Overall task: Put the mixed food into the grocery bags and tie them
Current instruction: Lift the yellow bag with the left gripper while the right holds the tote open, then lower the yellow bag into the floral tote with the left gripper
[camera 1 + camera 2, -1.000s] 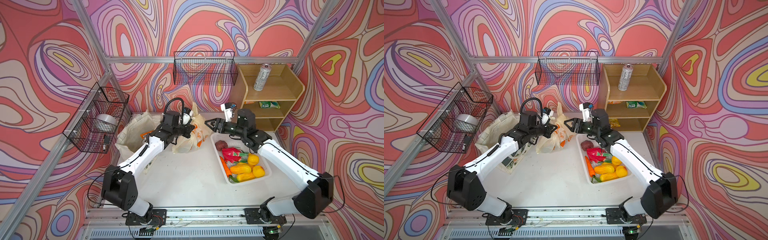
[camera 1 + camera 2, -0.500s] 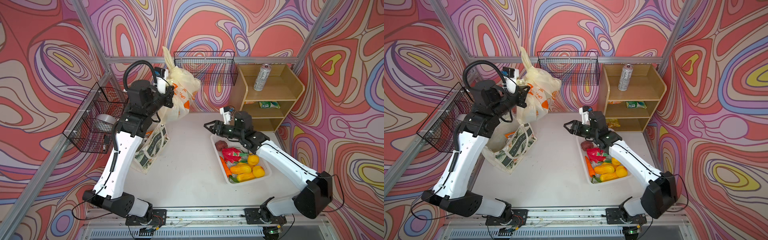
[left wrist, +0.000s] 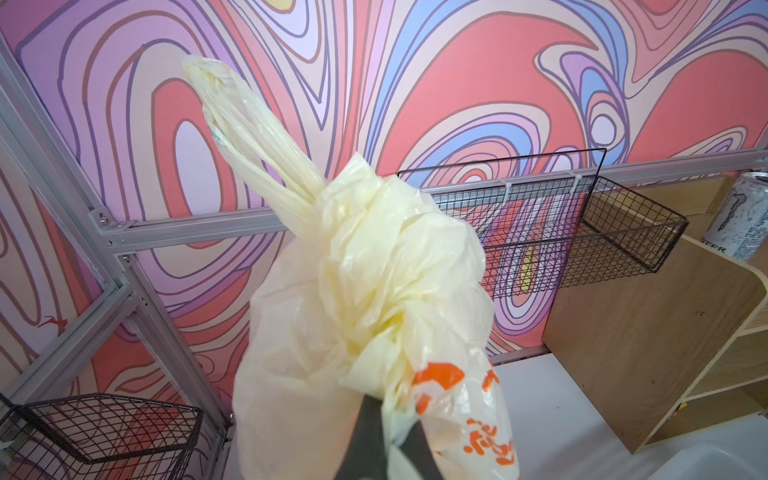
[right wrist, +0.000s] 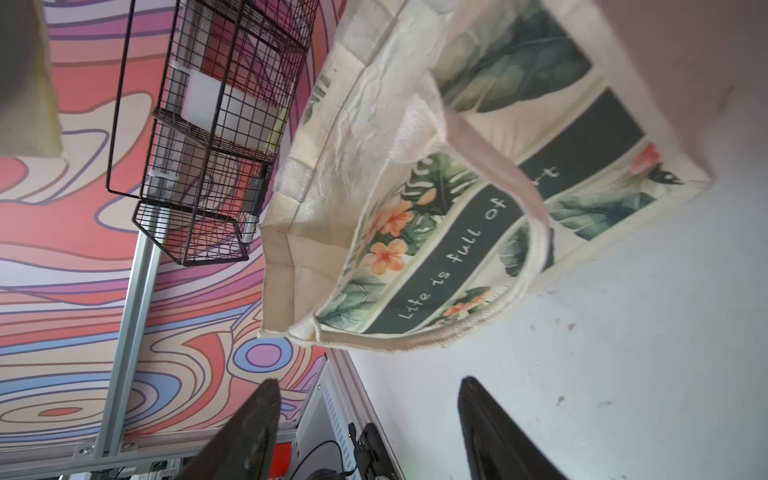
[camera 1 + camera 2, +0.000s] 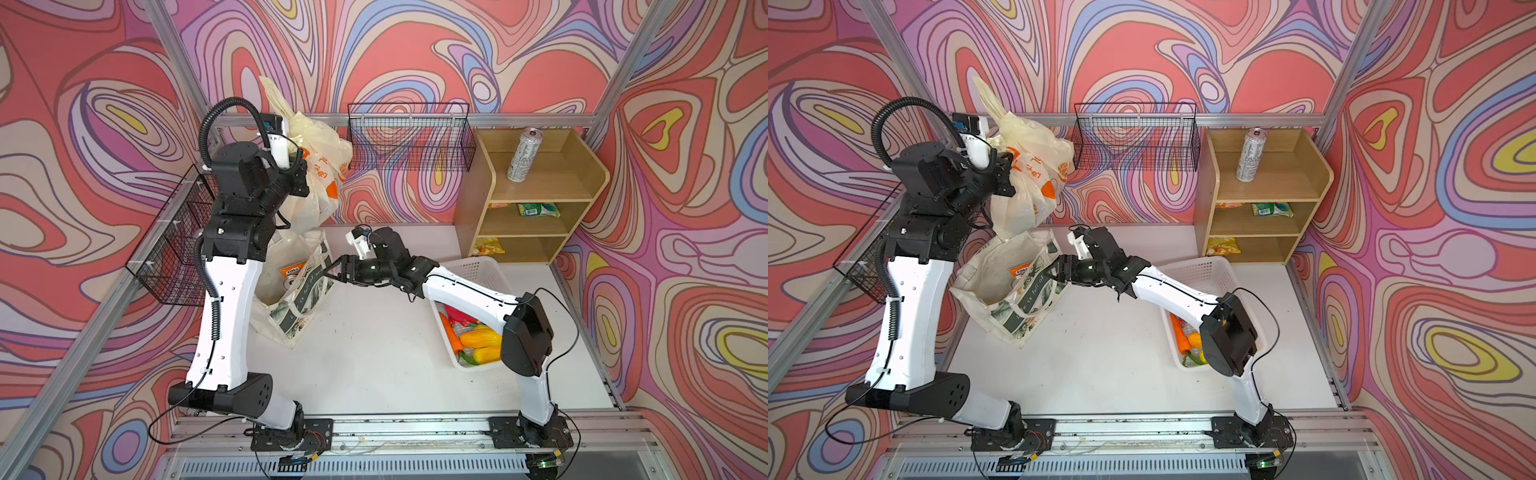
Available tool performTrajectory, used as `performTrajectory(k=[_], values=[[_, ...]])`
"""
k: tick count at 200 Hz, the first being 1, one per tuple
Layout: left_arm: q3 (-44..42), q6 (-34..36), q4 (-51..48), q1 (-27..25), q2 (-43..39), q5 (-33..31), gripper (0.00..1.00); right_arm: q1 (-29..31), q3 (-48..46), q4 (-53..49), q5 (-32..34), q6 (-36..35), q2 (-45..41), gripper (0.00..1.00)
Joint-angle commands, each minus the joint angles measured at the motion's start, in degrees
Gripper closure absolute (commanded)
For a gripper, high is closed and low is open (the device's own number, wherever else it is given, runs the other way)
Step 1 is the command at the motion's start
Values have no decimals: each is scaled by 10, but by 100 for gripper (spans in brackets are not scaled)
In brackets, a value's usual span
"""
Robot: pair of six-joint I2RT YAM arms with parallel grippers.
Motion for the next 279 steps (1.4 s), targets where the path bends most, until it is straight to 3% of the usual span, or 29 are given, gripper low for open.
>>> performTrajectory(k=[1,47,61,68,88,120,168,212,279], values=[[10,12,-4,7,0,-1,100,13,76,-5,-13,26,59,29],[-2,7,-2,10,-9,4,100,24,264,-61,-8,67,200,28],[-8,1,3,10,-15,6,100,24,290,-68,-2,77,228,35],[-10,-3,5,10,-17,9,100,24,297,-74,2,78,237,43],[-15,-16,4,10,-23,23,100,12,267,-80,19,50,213,100],[-45,-35,-4,10,-45,57,100,-36,159,-84,2,-9,99,100],[-154,-78,33,10,-108,101,100,-88,78,-183,7,-117,-37,100],[-217,-128,68,3,-138,122,100,-103,12,-171,1,-127,-68,100],[-291,-120,132,-63,-168,61,100,-107,-71,-140,2,-121,-119,100]])
